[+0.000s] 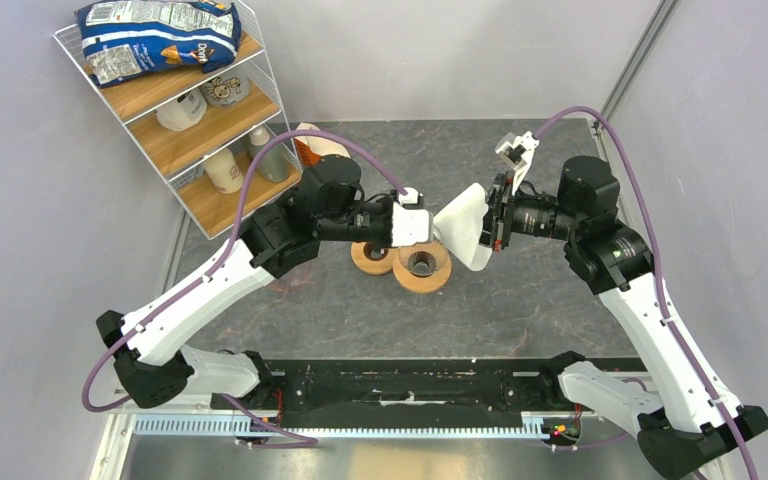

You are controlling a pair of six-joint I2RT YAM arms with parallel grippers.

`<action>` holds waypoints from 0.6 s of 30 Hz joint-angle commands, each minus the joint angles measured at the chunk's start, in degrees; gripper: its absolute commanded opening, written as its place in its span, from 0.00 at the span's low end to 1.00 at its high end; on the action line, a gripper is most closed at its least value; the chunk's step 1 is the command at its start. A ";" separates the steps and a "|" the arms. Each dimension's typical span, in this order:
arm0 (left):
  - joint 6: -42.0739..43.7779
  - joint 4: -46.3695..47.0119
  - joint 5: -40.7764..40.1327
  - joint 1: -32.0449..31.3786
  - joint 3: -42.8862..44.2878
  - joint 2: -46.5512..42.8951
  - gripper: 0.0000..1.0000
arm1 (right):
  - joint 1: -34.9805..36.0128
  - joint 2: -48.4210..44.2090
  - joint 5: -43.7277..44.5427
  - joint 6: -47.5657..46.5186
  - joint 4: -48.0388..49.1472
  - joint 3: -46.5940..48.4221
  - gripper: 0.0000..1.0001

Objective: Place the coffee filter in the dripper
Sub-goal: Adjust the coffee filter.

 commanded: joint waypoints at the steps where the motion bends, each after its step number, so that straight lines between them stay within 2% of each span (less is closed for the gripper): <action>1: 0.00 2.64 -0.92 -0.05 -0.81 -1.76 0.41 | -0.04 -0.95 -0.88 -1.14 2.23 -0.01 0.00; 3: -1.59 2.73 -1.34 0.04 -0.79 -1.79 0.54 | -0.05 -0.74 -0.79 -0.98 1.72 0.18 0.00; 5: -3.91 2.73 -1.98 0.03 -1.13 -2.16 0.60 | -0.07 -0.31 0.04 -1.01 -0.36 0.81 0.00; 8: -10.01 1.50 -3.10 2.33 -2.41 -3.36 0.62 | -0.07 3.54 2.90 -4.47 -13.11 6.17 0.00; 11: -19.59 -0.70 0.82 10.75 -2.89 -4.67 0.63 | -0.06 9.12 6.99 -11.15 -29.69 14.96 0.00; 13: -26.13 -1.05 2.82 16.34 -3.77 -5.72 0.63 | 0.00 12.49 8.03 -15.51 -37.22 18.60 0.00; 15: -29.12 -1.01 2.84 19.37 -5.34 -7.12 0.64 | 0.51 15.34 9.84 -18.42 -41.64 21.23 0.00; 18: -32.38 0.51 -0.53 20.62 -8.62 -9.35 0.64 | 3.39 19.66 14.21 -21.80 -47.29 25.82 0.00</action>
